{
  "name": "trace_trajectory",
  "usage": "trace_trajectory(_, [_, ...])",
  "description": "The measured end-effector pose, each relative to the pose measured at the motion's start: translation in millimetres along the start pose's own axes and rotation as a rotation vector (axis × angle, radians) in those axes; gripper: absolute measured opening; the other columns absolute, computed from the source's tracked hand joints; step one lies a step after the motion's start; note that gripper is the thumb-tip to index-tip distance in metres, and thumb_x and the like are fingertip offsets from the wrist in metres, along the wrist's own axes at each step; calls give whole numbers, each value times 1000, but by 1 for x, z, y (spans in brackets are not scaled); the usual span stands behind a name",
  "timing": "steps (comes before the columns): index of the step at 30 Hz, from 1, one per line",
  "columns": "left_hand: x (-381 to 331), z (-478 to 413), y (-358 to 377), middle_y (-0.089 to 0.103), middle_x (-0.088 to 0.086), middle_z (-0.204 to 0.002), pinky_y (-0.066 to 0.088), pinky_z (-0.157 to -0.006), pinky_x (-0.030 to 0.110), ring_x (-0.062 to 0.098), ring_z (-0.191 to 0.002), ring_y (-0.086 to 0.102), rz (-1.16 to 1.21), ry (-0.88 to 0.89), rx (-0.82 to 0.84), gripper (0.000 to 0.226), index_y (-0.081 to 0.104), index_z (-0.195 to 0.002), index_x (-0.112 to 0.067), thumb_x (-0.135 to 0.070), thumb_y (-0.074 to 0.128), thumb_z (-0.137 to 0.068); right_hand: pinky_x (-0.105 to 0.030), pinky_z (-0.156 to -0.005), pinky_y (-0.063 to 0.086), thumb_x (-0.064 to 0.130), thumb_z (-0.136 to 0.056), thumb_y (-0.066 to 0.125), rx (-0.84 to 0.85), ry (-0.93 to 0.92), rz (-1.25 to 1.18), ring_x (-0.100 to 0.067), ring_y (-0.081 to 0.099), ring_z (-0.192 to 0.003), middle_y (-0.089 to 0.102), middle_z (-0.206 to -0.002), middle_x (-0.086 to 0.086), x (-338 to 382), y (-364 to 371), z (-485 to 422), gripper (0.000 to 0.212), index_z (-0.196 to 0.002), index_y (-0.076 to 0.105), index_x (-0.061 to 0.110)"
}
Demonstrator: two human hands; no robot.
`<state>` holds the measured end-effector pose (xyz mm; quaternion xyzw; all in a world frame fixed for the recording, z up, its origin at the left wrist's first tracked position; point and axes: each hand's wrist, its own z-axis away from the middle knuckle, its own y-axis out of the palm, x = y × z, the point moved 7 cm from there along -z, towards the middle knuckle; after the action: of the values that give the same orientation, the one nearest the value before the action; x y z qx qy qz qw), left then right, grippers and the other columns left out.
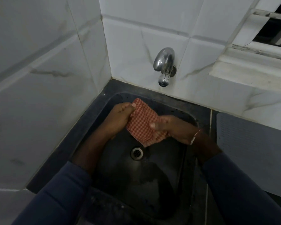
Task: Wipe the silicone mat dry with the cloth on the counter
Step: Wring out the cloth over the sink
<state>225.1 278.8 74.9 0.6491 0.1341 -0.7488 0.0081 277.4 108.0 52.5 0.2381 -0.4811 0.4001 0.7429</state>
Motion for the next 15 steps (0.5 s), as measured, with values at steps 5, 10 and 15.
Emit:
trace_trajectory(5, [48, -14, -8, 72, -1, -86, 49, -76, 29, 10, -81, 68, -22, -201, 29, 57, 73, -95, -11, -63, 51, -86, -20, -48, 50, -10, -86, 60, -166, -9, -266, -12, 67, -58, 71, -78, -10, -25, 10, -27, 24, -111, 61, -13])
trace_trajectory(10, [57, -43, -29, 66, -4, -74, 48, -61, 22, 0, -64, 62, -63, -47, -146, 32, 61, -78, -16, -40, 53, -96, -38, -80, 58, 0, -88, 58, -293, -109, -695, -33, 64, -103, 61, -122, -27, -32, 6, -72, 42, -128, 51, -10])
trace_trajectory(15, [101, -88, -61, 64, 2, -76, 47, -65, 32, 14, -69, 61, -305, -121, -244, 32, 60, -79, -11, -36, 52, -98, -42, -83, 55, -8, -87, 58, -420, 22, -605, -27, 61, -110, 55, -132, -14, -54, 17, -128, 67, -143, 38, 21])
